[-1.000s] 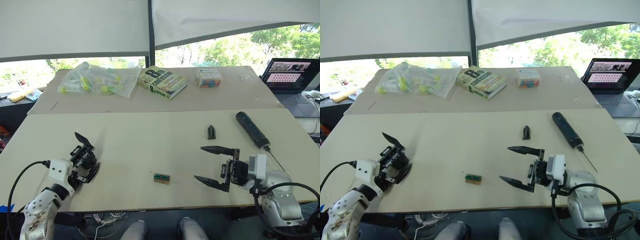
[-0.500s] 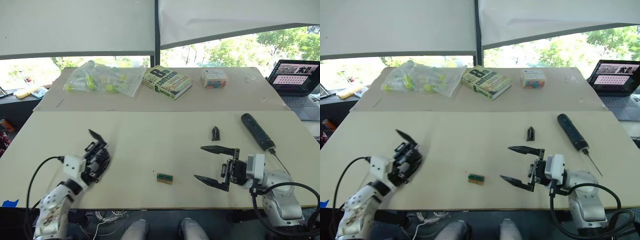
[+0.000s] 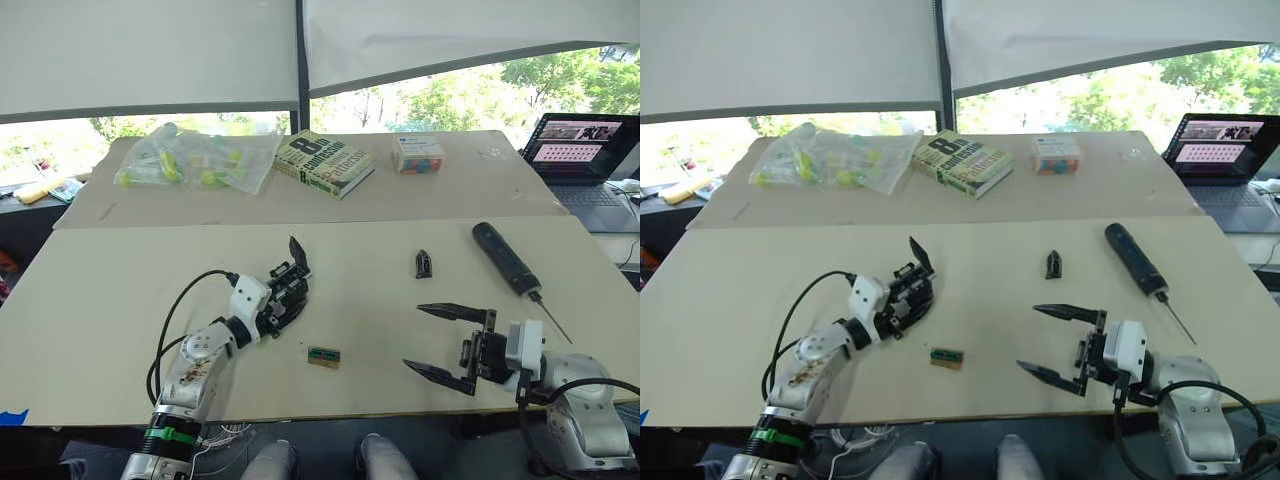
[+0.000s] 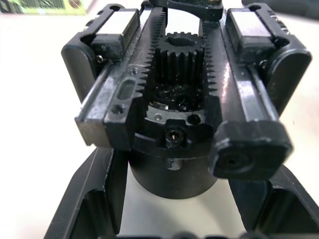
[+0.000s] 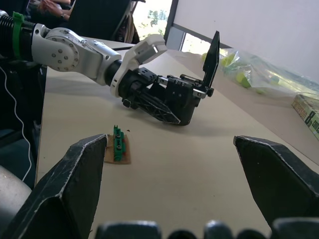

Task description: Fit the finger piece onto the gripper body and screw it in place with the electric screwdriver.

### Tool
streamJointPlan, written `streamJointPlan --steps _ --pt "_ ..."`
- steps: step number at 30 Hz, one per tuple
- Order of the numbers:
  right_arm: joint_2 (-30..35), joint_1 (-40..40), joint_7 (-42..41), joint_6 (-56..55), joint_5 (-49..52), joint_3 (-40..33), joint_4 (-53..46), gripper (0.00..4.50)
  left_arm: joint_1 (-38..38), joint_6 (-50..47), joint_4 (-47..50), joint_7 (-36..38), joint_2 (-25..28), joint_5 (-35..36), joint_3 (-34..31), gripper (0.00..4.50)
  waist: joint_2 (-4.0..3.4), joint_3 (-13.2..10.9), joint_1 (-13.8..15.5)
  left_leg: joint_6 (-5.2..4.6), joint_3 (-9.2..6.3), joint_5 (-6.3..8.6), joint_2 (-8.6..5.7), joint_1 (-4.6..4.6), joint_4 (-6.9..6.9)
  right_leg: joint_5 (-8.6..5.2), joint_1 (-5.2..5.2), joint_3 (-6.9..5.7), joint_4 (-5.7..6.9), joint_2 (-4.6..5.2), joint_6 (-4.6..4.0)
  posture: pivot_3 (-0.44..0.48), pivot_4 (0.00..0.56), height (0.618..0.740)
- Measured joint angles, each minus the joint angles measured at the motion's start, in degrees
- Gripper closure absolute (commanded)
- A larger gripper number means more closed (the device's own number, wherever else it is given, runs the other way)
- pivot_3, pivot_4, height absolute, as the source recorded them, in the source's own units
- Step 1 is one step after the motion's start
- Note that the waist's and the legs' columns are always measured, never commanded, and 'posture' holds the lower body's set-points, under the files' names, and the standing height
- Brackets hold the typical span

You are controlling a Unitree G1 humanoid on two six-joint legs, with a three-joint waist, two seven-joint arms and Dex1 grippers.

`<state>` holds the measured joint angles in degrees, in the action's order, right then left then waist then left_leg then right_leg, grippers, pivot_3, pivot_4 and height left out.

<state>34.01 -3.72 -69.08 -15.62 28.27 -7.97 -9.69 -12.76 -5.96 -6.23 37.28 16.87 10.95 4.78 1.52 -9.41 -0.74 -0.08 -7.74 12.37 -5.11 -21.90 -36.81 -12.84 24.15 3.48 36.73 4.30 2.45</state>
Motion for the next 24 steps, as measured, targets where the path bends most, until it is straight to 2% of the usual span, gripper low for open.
streamJointPlan --steps 21,23,24 --pt "0.2 0.7 1.9 -0.2 -0.7 0.1 -0.1 0.0 -0.6 0.5 -0.4 -1.4 -1.4 -2.0 1.0 2.21 0.0 0.0 0.5 0.0 -0.01 0.0 -0.03 0.02 -0.02 0.0 -0.03 0.01 -0.02 0.02 0.02 0.0 0.15 0.74" --pt "0.2 0.7 1.9 -0.2 -0.8 0.2 -0.1 0.0 -0.6 0.5 -0.4 -1.5 -1.4 -2.0 1.0 1.19 0.0 0.0 0.5 0.0 -0.01 0.0 -0.03 0.02 -0.02 0.0 -0.03 0.01 -0.02 0.02 0.02 0.0 0.15 0.74" --pt "0.2 0.7 2.0 -0.2 -0.8 0.2 -0.1 0.0 -0.6 0.6 -0.4 -1.5 -1.4 -1.9 1.0 0.99 -0.01 0.0 0.5 0.0 -0.01 0.0 -0.03 0.02 -0.02 0.0 -0.03 0.01 -0.02 0.02 0.02 0.0 0.15 0.74"
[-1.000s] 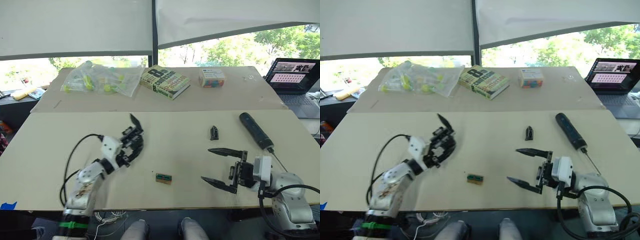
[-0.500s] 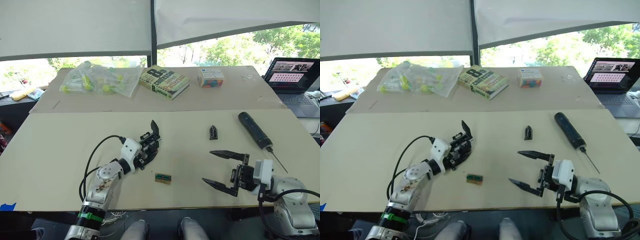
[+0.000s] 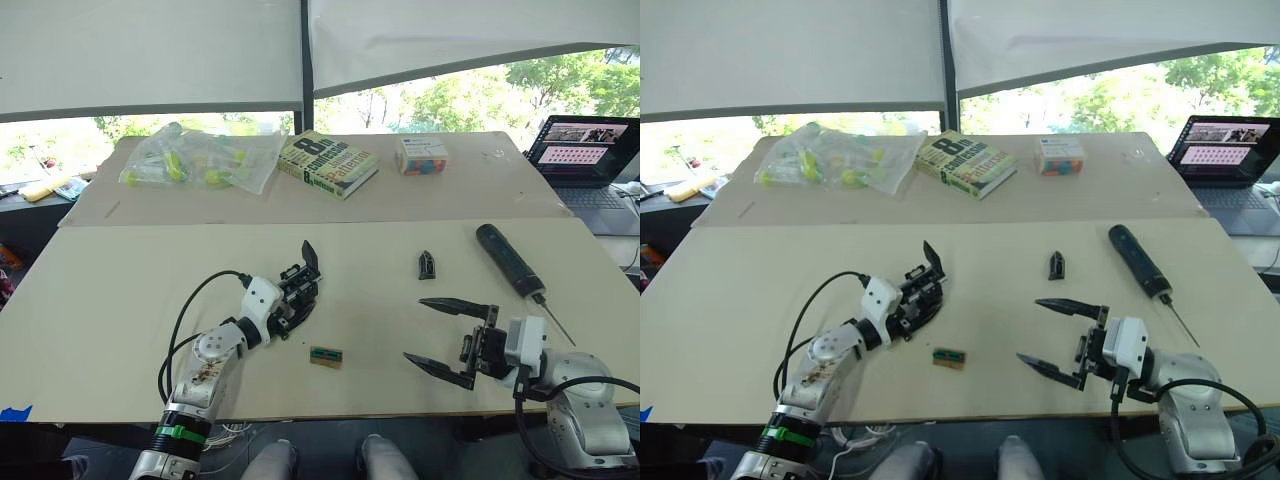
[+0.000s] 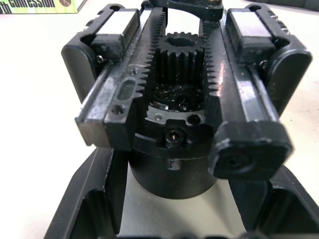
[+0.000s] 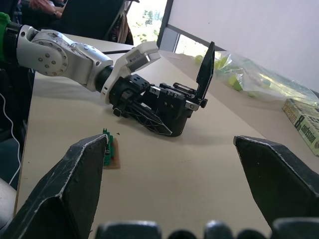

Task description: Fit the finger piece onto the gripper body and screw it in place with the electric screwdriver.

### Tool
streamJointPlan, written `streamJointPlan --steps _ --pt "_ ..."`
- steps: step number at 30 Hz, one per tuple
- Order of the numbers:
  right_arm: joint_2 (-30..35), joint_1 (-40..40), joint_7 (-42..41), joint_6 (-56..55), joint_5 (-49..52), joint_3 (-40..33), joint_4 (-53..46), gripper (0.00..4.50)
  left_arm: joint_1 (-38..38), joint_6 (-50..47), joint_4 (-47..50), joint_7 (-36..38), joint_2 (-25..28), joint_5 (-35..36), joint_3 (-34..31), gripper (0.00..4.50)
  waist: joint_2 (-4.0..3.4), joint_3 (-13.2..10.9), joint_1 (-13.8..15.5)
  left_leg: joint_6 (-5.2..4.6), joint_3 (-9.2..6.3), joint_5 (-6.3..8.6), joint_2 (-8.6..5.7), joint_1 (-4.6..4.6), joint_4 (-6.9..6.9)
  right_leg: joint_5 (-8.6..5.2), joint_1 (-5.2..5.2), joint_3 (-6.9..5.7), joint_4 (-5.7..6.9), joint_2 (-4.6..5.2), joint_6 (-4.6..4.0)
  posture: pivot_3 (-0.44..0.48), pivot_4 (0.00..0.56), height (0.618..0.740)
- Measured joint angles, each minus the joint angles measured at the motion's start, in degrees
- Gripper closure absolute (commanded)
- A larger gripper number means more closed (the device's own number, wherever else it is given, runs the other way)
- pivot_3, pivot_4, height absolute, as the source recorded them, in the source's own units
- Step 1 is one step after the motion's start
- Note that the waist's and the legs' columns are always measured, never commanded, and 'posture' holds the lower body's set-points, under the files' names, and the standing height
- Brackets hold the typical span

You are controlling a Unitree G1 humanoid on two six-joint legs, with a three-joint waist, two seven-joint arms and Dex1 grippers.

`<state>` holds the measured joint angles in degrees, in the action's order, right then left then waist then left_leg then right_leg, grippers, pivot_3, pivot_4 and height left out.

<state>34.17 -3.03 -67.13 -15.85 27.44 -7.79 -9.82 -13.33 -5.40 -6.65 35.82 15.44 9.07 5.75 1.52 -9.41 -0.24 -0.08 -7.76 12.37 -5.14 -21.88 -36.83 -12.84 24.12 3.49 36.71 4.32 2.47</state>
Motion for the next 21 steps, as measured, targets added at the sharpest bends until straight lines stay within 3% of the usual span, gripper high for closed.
streamJointPlan --steps 2,12,21 --pt "0.0 0.0 0.3 0.0 -0.2 0.0 0.0 0.0 0.1 0.1 0.0 0.0 0.0 0.1 -0.1 0.06 0.0 0.0 0.0 0.0 0.0 0.0 0.0 0.01 0.0 0.0 0.0 0.0 0.0 0.0 0.0 0.0 0.15 0.74" --pt "-0.1 0.0 1.5 0.0 -0.4 0.3 -0.1 0.0 1.5 0.1 0.8 2.1 2.2 1.8 -2.1 0.02 0.0 0.0 -0.2 0.0 -0.02 0.0 0.01 0.02 0.0 0.0 0.0 0.01 0.02 -0.01 0.0 0.0 0.15 0.74" --pt "-0.4 -0.6 2.7 0.0 -0.8 0.4 -1.0 0.0 0.9 0.3 -1.1 15.8 10.7 8.1 -4.8 0.02 -0.02 0.0 -0.4 0.0 -0.03 0.0 0.01 0.05 0.0 0.0 0.0 0.01 0.02 -0.02 0.0 0.0 0.15 0.74"
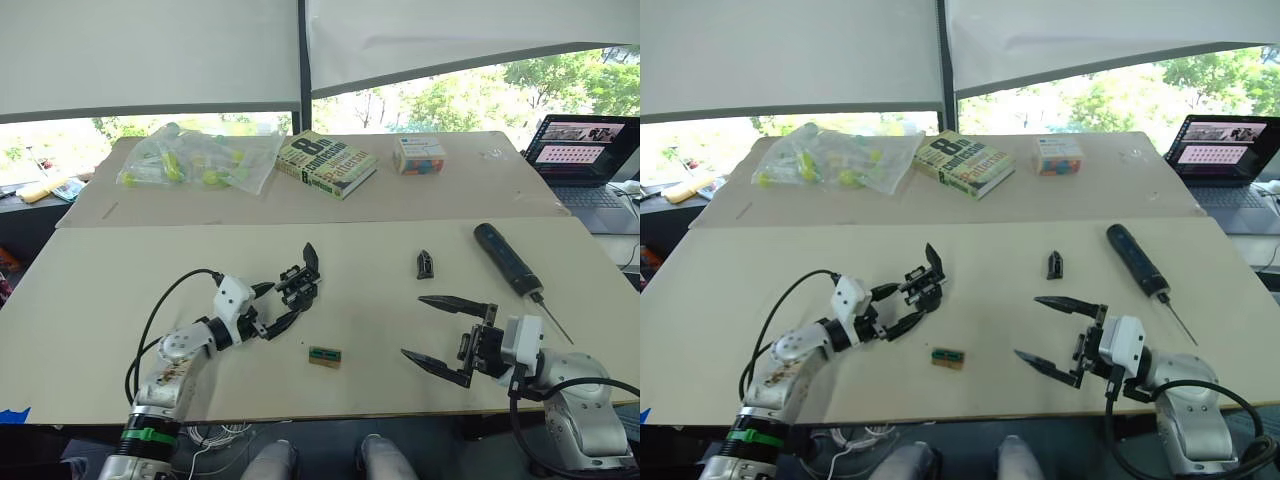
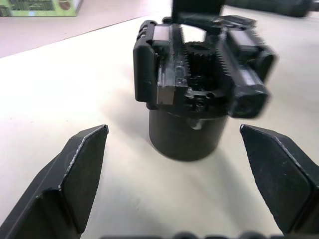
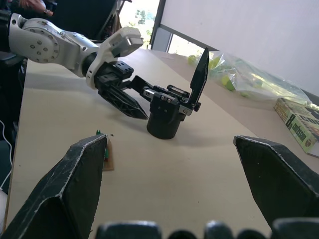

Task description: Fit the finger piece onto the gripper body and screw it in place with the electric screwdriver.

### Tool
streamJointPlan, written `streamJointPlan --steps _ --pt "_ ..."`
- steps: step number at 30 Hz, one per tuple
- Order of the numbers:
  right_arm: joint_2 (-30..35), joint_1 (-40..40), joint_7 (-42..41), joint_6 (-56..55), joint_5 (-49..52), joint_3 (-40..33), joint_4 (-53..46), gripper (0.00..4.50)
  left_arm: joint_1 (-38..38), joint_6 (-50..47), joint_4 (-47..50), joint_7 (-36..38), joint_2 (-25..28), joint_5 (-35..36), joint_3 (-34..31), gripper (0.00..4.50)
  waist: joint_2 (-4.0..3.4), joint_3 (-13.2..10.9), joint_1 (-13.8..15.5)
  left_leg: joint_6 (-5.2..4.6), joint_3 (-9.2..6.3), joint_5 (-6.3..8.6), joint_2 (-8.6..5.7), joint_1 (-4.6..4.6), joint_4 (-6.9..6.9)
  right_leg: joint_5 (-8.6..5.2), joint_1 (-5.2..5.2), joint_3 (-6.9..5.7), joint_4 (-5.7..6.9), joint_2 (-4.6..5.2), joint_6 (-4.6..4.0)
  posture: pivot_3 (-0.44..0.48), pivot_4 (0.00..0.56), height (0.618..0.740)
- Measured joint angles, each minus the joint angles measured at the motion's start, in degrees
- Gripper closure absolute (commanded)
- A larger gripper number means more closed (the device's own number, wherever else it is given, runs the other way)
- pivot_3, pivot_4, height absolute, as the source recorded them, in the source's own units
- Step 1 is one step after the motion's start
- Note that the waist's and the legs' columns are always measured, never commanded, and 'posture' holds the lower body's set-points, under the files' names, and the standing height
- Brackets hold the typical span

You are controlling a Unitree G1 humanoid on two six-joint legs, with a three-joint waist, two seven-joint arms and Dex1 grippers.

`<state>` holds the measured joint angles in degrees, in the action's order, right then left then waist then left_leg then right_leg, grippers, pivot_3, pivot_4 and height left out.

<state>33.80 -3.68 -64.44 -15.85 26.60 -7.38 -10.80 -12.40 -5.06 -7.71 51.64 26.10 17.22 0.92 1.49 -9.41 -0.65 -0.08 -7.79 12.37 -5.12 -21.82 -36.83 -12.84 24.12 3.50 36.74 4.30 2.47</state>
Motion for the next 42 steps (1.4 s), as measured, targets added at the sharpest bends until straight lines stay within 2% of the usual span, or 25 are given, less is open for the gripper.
streamJointPlan --steps 8,15,22,27,30,33,39,42 --pt "-0.3 -1.4 1.6 0.0 -0.6 -0.1 -1.6 0.0 -8.8 4.0 -14.0 13.3 3.4 1.8 -1.6 0.02 0.0 0.0 0.1 0.0 0.02 0.0 -0.03 -0.01 -0.01 0.0 -0.01 -0.01 -0.02 0.01 0.0 0.0 0.15 0.74" --pt "-0.2 -1.8 2.4 0.0 -0.6 -0.4 -2.7 0.0 -21.1 11.5 -31.2 22.3 1.0 -1.6 1.7 0.02 0.01 0.0 0.0 -0.02 0.17 0.01 -0.06 -0.03 -0.04 0.01 -0.01 -0.03 -0.01 0.0 0.03 0.0 0.15 0.74" --pt "0.0 -2.6 3.0 0.0 -0.6 -0.9 -3.4 0.0 -25.7 18.4 -42.7 23.1 -2.0 -6.2 3.0 0.02 0.02 0.0 -0.3 -0.05 0.15 0.02 -0.04 -0.02 -0.06 0.02 0.01 -0.02 0.03 -0.03 0.05 0.0 0.15 0.74" --pt "0.0 -3.8 3.4 0.0 -0.6 -1.2 -4.0 0.0 -26.4 21.5 -44.7 21.9 -3.5 -7.1 2.5 0.02 0.01 0.0 0.0 -0.06 0.13 0.02 -0.07 -0.01 -0.11 0.05 -0.04 -0.01 0.02 0.01 0.11 0.0 0.15 0.74" --pt "0.3 -4.8 3.3 0.0 -0.6 -1.2 -4.7 0.0 -26.4 21.9 -44.9 20.6 -5.4 -7.0 1.4 0.74 0.01 0.0 0.4 -0.08 0.13 0.03 -0.12 -0.03 -0.15 0.06 -0.06 -0.01 0.01 0.03 0.14 0.0 0.15 0.74" --pt "0.4 -5.0 3.3 0.0 -0.6 -1.2 -4.9 0.0 -25.7 21.9 -43.8 20.2 -7.2 -6.6 1.0 2.16 0.01 0.0 0.5 -0.11 0.14 0.05 -0.14 -0.04 -0.18 0.08 -0.07 -0.01 0.0 0.04 0.17 0.0 0.15 0.74" --pt "0.5 -4.6 3.1 0.0 -0.6 -1.2 -4.8 0.0 -20.8 17.4 -35.2 19.2 -8.3 -5.1 0.2 2.22 0.01 0.0 0.3 -0.13 0.07 0.06 -0.13 -0.06 -0.18 0.08 -0.03 0.0 0.01 0.04 0.16 0.0 0.15 0.74" --pt "0.4 -4.5 2.9 0.0 -0.6 -1.2 -4.7 0.0 -16.0 14.7 -27.3 14.9 -8.6 -4.7 -0.1 2.22 0.01 0.0 0.0 -0.13 -0.03 0.06 -0.1 -0.07 -0.17 0.08 0.01 0.04 0.03 0.04 0.16 0.0 0.15 0.74"
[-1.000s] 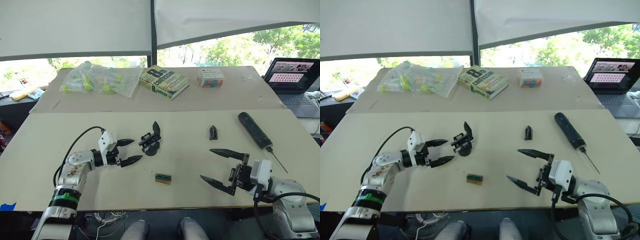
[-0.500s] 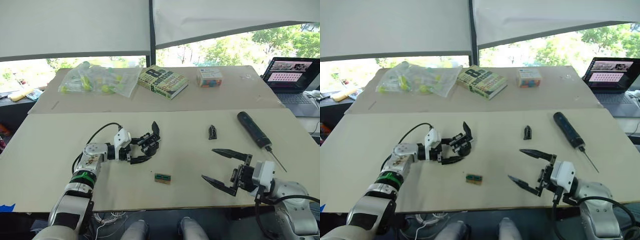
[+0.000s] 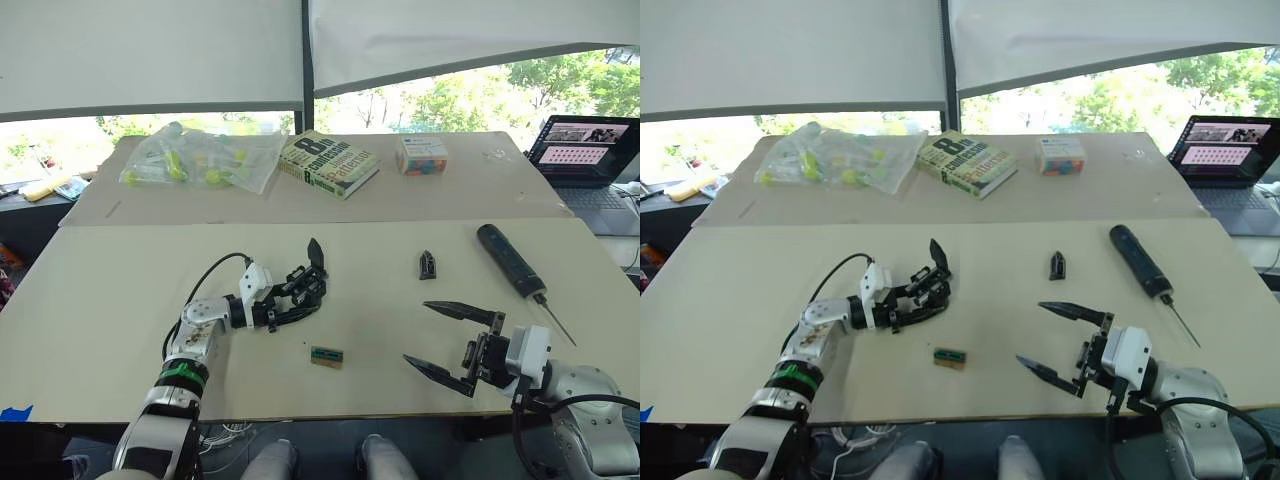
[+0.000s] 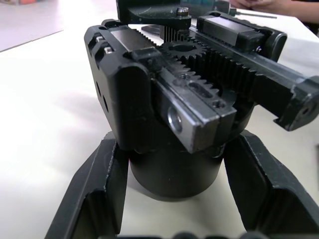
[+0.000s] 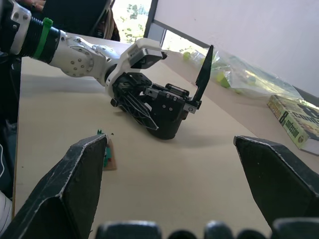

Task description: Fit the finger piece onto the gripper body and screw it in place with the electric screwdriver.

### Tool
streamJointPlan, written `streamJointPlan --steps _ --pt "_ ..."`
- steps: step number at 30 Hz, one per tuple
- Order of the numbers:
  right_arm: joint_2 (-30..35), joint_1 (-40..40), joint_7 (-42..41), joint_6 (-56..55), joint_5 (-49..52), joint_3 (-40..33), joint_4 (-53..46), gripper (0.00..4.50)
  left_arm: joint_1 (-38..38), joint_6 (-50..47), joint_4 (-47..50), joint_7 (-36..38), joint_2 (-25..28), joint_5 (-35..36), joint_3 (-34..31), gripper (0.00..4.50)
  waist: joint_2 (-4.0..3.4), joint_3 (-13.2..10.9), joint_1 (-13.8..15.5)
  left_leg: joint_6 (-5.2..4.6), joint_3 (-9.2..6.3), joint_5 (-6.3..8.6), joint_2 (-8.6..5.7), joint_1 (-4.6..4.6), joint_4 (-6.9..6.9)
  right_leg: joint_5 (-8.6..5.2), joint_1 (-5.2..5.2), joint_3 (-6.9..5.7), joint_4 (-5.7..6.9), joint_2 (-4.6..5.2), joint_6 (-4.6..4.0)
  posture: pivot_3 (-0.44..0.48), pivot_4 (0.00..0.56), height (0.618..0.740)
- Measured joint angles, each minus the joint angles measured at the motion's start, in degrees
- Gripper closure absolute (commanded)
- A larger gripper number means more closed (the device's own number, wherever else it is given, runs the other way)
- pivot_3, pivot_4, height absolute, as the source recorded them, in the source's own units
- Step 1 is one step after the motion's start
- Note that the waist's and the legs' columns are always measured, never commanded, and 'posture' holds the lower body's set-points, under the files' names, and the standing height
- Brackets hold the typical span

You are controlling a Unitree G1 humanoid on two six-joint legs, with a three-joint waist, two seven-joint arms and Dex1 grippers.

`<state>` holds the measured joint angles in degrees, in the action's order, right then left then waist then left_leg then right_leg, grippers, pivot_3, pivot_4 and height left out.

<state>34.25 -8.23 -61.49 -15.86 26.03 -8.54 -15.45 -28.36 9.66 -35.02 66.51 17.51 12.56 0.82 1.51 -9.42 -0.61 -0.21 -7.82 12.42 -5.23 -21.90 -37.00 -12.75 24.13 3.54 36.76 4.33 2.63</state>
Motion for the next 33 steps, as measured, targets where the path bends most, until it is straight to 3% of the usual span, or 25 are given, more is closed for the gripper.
streamJointPlan --steps 5,11,16,24,26,29,33 --pt "0.0 0.0 -0.4 0.0 0.0 0.0 0.3 0.0 7.4 -7.9 14.4 -12.5 -1.1 -1.8 0.2 2.22 0.0 0.0 -0.1 0.0 0.01 0.0 0.04 0.01 0.0 0.01 0.01 0.03 0.01 -0.02 0.0 0.0 0.15 0.74" --pt "0.0 0.0 -1.0 -0.4 0.0 0.0 0.3 0.0 13.1 -14.2 24.5 -23.9 -4.6 -2.8 0.5 2.22 0.0 0.0 0.0 0.0 0.02 0.01 0.03 0.0 0.0 0.01 0.0 0.03 -0.03 0.01 0.0 0.0 0.15 0.74" --pt "0.1 0.2 -2.0 -0.4 0.1 0.0 0.3 0.0 16.2 -16.0 29.2 -27.4 -6.6 -3.5 2.8 2.22 0.0 0.0 0.3 0.0 0.05 0.01 0.03 0.03 0.0 0.0 -0.06 0.03 -0.04 0.01 0.02 0.0 0.15 0.74" --pt "0.1 1.0 -2.0 -0.3 0.1 0.0 0.3 0.0 16.6 -16.4 30.2 -28.9 -5.5 -3.9 4.4 2.22 -0.01 0.0 0.3 0.0 0.09 0.01 0.04 0.06 0.0 -0.03 -0.08 0.04 -0.04 0.0 0.07 0.0 0.15 0.74" --pt "0.1 1.0 -2.0 -0.3 0.1 0.0 0.3 0.0 16.6 -16.8 30.2 -29.1 -5.4 -3.7 4.4 1.19 -0.03 0.0 0.3 0.0 0.09 0.01 0.05 0.08 0.01 -0.03 -0.09 0.04 -0.04 -0.01 0.08 0.0 0.15 0.74" --pt "0.1 1.0 -2.0 -0.3 0.1 0.0 0.3 0.0 16.5 -17.5 30.4 -29.1 -5.4 -3.3 4.4 0.02 -0.03 0.0 0.2 0.0 0.09 0.01 0.05 0.1 0.01 -0.05 -0.11 0.04 -0.04 0.0 0.11 0.0 0.15 0.74" --pt "0.1 1.0 -1.9 0.2 0.1 0.0 0.3 0.0 16.2 -19.5 30.9 -28.2 -4.4 -1.9 4.3 0.02 -0.03 0.0 0.2 0.0 0.09 0.01 0.06 0.09 0.01 -0.07 -0.1 0.04 -0.03 -0.01 0.14 0.0 0.15 0.74"
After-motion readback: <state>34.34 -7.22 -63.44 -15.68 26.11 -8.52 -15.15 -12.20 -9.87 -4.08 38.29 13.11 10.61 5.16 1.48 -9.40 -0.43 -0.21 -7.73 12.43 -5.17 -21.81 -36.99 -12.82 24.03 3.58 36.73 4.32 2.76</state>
